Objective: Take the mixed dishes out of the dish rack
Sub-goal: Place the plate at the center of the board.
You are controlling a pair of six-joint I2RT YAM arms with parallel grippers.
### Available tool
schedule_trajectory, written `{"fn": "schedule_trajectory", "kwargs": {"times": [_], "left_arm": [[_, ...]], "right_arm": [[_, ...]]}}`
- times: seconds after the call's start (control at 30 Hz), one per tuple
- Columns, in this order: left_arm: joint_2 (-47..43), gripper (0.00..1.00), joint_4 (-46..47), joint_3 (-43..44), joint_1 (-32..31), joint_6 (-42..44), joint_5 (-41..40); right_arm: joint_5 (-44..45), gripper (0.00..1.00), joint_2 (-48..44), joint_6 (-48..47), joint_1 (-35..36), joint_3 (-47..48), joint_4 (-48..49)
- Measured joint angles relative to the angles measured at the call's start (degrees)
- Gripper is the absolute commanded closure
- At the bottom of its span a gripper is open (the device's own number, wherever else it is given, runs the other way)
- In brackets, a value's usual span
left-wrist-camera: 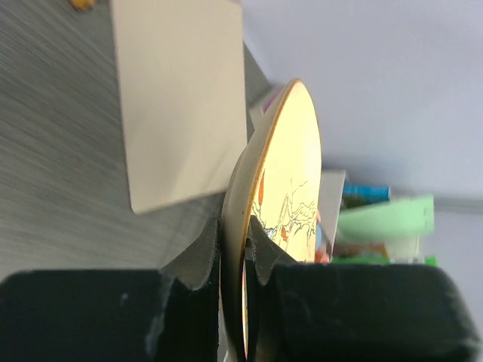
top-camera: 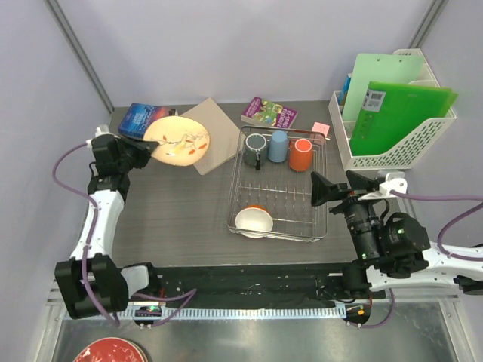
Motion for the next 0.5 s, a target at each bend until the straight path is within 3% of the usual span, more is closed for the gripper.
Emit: {"fn": "schedule_trajectory", "kwargs": {"times": [0.23, 0.37, 0.5], "left_arm": [[11.28, 1.00, 11.21, -3.10, 8.33, -3.76, -3.45], [21.40, 0.99, 13.88, 1.01, 7.06, -4.55, -2.99], [32.46, 1.00, 14.84, 10.97, 3.30, -3.91, -2.73]], "right_arm": [[-0.74, 0.00, -0.20, 10.73, 0.00, -3.69, -11.78], [-1.62, 0.00, 0.39, 12.81, 0.02, -4.26, -13.07], [-2.03, 0.00, 3.45, 14.10, 0.00, -4.26, -13.29]]}}
